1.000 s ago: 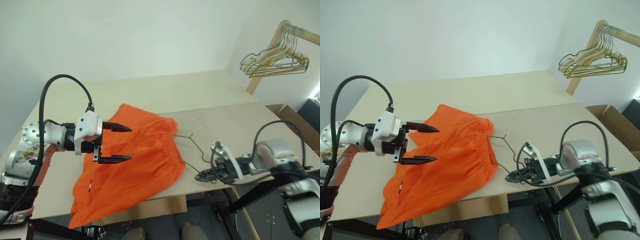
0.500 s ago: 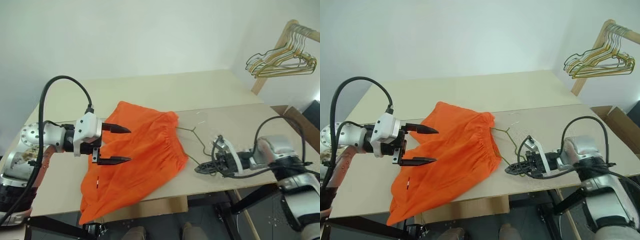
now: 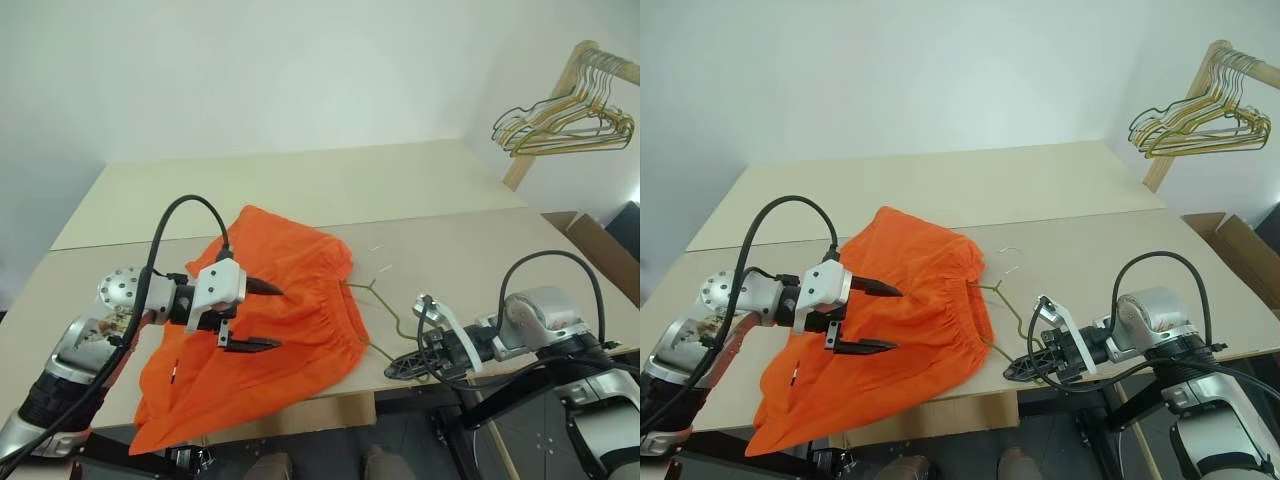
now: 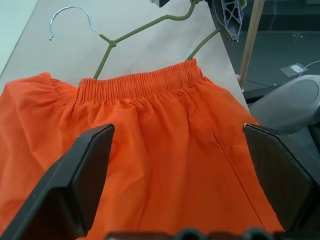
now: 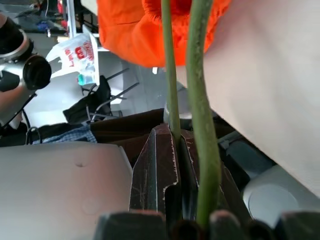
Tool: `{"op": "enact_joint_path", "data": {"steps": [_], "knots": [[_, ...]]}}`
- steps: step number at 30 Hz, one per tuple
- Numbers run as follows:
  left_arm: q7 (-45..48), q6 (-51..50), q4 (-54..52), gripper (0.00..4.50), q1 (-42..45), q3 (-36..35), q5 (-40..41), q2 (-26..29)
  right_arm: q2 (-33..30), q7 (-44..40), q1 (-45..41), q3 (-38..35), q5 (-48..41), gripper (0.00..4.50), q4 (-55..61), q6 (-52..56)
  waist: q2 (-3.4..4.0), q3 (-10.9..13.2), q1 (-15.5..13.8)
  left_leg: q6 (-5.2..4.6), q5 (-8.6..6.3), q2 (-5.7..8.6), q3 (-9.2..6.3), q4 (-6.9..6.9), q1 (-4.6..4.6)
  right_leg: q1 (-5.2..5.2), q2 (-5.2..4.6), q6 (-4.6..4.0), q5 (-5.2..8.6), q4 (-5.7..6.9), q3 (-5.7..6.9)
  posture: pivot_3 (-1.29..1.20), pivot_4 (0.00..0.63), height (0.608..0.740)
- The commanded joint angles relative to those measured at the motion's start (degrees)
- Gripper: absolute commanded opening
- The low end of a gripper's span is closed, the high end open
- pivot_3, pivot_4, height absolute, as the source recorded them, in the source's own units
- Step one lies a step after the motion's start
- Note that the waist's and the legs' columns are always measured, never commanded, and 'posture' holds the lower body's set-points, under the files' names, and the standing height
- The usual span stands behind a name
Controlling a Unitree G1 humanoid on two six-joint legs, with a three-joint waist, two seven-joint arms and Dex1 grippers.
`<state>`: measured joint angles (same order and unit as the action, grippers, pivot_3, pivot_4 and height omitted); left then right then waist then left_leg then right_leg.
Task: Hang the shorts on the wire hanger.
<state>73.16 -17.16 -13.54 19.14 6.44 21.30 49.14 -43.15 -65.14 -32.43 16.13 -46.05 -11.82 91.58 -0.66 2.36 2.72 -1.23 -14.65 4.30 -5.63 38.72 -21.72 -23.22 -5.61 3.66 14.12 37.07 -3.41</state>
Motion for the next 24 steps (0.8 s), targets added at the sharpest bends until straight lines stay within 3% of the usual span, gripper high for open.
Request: {"op": "enact_joint_path", "data": {"steps": [1, 7, 9, 11, 15, 24], "knots": [[0.6, 2.1, 0.8, 4.49, 1.2, -1.2, -0.8, 0.9, 2.2, 5.1, -0.1, -6.2, 0.4, 0.0, -3.8, 0.9, 0.0, 0.0, 0.1, 0.0, 0.0, -0.01, 0.01, 0.0, 0.02, 0.02, 0.0, -0.01, 0.0, 0.0, -0.01, -0.07, 0.003, 0.74], [1.3, 2.4, 0.7, 4.49, 1.3, -1.6, 0.0, 0.5, 4.2, 10.5, -0.5, -8.5, -2.6, 0.0, -7.4, 0.9, 0.0, 0.0, 0.1, 0.0, 0.0, -0.02, 0.02, -0.01, 0.03, 0.04, 0.04, -0.03, -0.02, -0.02, -0.02, -0.07, 0.0, 0.74], [1.5, 2.5, 0.5, 4.49, 1.4, -1.8, 0.2, 0.6, 6.3, 14.4, -2.2, -10.7, -0.6, 0.0, -13.7, 0.9, -0.01, 0.0, 0.2, 0.0, 0.0, -0.04, 0.02, 0.0, 0.04, 0.06, 0.04, -0.03, -0.02, -0.02, -0.02, -0.06, 0.0, 0.74], [1.4, 2.5, 0.5, 4.49, 1.5, -2.2, 0.3, 0.6, 5.5, 13.4, -1.7, -10.2, -2.6, 0.0, -11.6, 0.9, -0.01, 0.0, 0.3, 0.0, 0.0, -0.03, 0.03, 0.0, 0.15, 0.16, 0.05, -0.05, -0.03, -0.02, -0.03, -0.06, 0.0, 0.74], [1.6, 2.4, 0.2, 4.49, 1.2, -3.2, 0.9, 0.7, 8.1, 17.4, -5.9, -17.9, -0.7, 0.0, -20.0, 0.9, 0.0, 0.0, 0.6, 0.0, 0.0, -0.05, 0.05, -0.01, 0.2, 0.2, 0.1, -0.05, -0.03, -0.02, -0.05, -0.05, 0.0, 0.74], [2.0, 3.0, 0.4, 4.49, 0.9, -4.0, 1.1, 1.0, 8.9, 10.8, -7.1, -9.9, -1.0, 0.0, -14.1, -1.2, 0.01, 0.0, 1.6, 0.0, -0.01, -0.11, 0.07, -0.01, 0.13, 0.12, 0.15, -0.06, -0.03, 0.0, -0.08, -0.05, 0.0, 0.74]]}}
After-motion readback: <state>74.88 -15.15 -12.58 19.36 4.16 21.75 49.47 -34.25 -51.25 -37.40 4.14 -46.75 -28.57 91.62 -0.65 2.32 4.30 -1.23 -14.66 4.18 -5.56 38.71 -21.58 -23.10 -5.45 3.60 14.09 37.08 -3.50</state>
